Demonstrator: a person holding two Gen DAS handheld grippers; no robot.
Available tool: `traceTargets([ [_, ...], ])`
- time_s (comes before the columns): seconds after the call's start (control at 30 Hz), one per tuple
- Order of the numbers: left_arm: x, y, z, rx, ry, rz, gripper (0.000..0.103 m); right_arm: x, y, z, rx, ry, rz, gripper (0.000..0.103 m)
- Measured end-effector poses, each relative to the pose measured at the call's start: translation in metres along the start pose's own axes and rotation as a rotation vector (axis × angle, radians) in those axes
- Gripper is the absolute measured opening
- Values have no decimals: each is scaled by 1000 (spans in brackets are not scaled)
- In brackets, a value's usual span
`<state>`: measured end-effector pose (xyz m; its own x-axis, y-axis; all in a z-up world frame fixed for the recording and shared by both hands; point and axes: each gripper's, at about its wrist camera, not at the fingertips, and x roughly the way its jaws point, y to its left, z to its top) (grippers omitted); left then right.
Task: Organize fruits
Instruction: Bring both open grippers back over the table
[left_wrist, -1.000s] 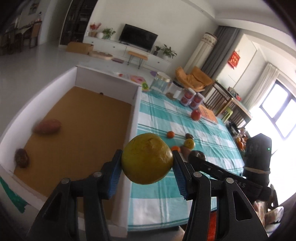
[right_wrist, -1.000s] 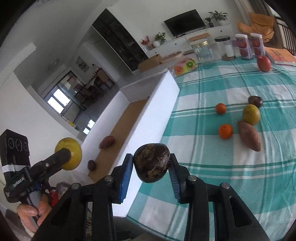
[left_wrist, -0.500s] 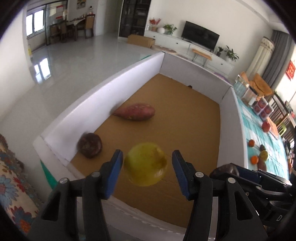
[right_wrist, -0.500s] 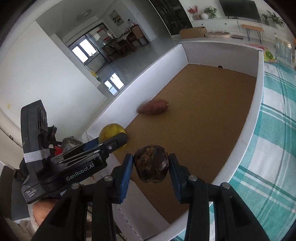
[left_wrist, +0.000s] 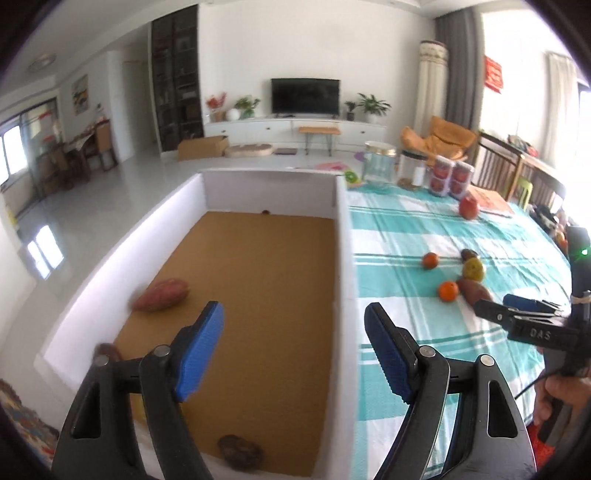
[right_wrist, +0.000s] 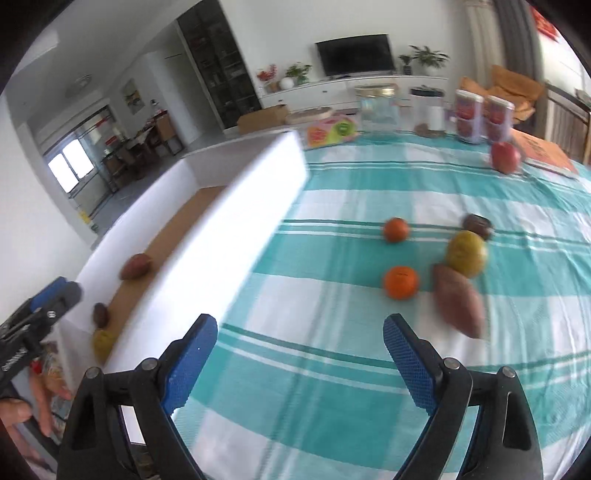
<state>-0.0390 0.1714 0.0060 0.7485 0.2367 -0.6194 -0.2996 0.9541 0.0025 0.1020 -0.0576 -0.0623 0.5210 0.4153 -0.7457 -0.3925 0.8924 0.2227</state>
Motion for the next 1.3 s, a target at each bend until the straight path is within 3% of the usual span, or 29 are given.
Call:
traceTargets([
  [0.07, 8, -20, 2, 48, -9, -13, 81, -4, -60, -8, 108, -26, -134, 91],
  [0.17, 21, -44, 7, 118, 3, 48, 81, -17, -134, -17, 237, -53, -322, 91],
  [0.27, 13, -53, 12, 141, -50, 139, 81, -30, -182, -26, 321, -87, -414, 91],
  [0.33, 10, -50, 16, 129, -73, 177, 81, -35, -199, -29, 413, -107, -396, 91],
  [0.47, 21, -37, 16, 106, -43, 236, 81, -26, -194, -34, 396, -76, -464, 92],
  [0.53, 30, -29, 12, 65, 5, 210, 81, -17, -190, -34, 361, -45, -494, 93],
  [0.6, 41, -18, 6, -26, 81, 124, 81, -13, -185, -35, 332, -36, -506, 93],
  [0.67, 46, -18, 2, -54, 112, 123, 81, -10, -182, -34, 313, -23, -513, 93],
  [0.77, 37, -24, 4, -47, 63, 116, 81, -9, -182, -36, 312, -21, -513, 94],
  [0.97, 39, -44, 5, -35, 62, 60, 81, -7, -180, -36, 307, -14, -523, 94],
  [1.1, 33, -43, 7, -37, 44, 78, 81, -7, -180, -36, 305, -12, -522, 94],
  [1.23, 1, -53, 11, 30, -114, 174, 81, -6, -180, -36, 300, -6, -517, 97],
  [1.3, -20, -67, 14, 90, -197, 160, 86, -6, -179, -36, 298, -2, -518, 97],
])
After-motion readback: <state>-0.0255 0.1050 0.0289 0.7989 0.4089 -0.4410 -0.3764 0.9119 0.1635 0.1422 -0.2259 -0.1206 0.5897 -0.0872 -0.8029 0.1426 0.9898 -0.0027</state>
